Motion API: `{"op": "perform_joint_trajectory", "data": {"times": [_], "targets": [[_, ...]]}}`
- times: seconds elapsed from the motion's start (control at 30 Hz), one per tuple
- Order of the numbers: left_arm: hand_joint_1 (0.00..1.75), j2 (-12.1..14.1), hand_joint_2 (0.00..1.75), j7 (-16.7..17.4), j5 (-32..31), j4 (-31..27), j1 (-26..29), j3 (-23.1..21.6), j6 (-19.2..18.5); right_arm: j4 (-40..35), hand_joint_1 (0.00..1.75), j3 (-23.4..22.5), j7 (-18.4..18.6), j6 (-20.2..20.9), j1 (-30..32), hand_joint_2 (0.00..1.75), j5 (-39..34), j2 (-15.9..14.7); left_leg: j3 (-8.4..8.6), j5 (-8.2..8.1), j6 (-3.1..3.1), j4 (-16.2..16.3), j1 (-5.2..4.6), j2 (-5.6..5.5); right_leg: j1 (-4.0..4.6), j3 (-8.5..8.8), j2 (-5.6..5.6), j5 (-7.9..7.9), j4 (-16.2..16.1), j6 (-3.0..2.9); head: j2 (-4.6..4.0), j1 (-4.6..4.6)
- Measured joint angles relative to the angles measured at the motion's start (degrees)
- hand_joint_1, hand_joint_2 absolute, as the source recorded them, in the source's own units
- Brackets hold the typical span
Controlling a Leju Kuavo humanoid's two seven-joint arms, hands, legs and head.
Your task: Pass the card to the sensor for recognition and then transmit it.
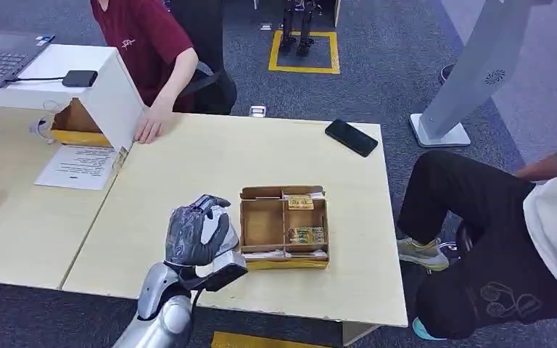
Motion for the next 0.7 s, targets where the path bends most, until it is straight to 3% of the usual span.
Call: {"op": "perform_joint_trajectory", "data": {"times": [0.13, 0.47, 0.7], "targets": [[0.0, 0.6, 1.75, -4.6, 0.8, -3.3, 3.1, -4.4, -2.6, 0.0, 0.0, -0.8, 0.2, -0.1, 0.0, 0.0, 0.0, 0.0, -0.01, -0.01, 0.01, 0.0, -0.01, 0.01, -0.01, -0.01, 0.02, -0.02, 0.0, 0.03, 0.0, 0.0], [0.0, 2.4, 1.75, -3.9, -5.1, -5.6, 6.5, -14.6, -1.5, 0.0, 0.0, -1.5, 0.5, -0.1, 0.0, 0.0, -0.1, 0.0, -0.01, -0.05, 0.07, 0.0, -0.02, 0.0, -0.01, 0.0, 0.0, -0.03, -0.1, 0.03, 0.0, 0.0], [0.0, 2.7, 1.75, -1.0, -10.8, -5.5, 6.6, -19.4, 0.4, 0.0, 0.0, -2.1, 0.7, -0.1, 0.0, 0.0, -0.1, 0.1, -0.01, -0.05, 0.07, 0.0, -0.02, 0.0, -0.01, -0.01, 0.0, -0.03, -0.1, 0.03, 0.0, 0.0]]}}
